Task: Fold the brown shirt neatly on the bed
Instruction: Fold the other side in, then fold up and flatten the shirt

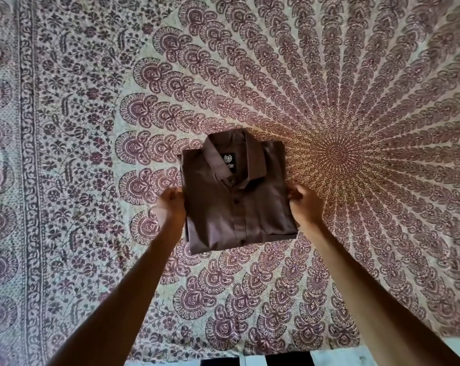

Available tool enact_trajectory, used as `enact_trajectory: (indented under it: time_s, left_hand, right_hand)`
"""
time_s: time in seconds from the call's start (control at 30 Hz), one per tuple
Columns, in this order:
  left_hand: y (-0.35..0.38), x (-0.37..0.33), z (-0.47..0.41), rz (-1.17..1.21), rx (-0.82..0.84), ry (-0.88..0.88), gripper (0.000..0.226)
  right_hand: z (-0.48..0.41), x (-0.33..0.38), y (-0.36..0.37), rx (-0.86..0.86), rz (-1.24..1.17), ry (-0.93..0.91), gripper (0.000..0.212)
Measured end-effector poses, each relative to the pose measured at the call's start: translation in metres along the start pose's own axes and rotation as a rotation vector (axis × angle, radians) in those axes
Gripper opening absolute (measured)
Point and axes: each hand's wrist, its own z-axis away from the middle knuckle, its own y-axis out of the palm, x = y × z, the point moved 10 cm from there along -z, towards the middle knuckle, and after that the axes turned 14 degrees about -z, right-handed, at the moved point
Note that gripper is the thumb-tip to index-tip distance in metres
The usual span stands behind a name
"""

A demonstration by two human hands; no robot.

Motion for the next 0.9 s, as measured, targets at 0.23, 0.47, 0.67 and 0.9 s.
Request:
enact_trajectory:
  time_s: [0.23, 0.47, 0.67, 0.9]
  left_hand:
    - [0.006, 0.015, 0.002, 0.023, 0.145, -0.036, 0.013]
    - [0.015, 0.012, 0.001, -0.04, 0.364, 0.046, 0.021]
    - [0.0, 0.015, 0.02, -0.123, 0.128, 0.152, 0.031]
    - [-0.011, -0.004, 0.016, -0.056, 0.033, 0.209, 0.023]
  right_hand:
    - [0.006, -0.004, 0.028, 0.268, 0.086, 0.072, 0.026]
    - [0.018, 0.013, 0.02, 0.041, 0.081, -0.014, 0.021]
    - [0.012, 0.0, 0.025, 0.273, 0.14, 0.039, 0.026]
    - [-0.011, 0.006, 0.001, 0.132, -0.42, 0.194, 0.019]
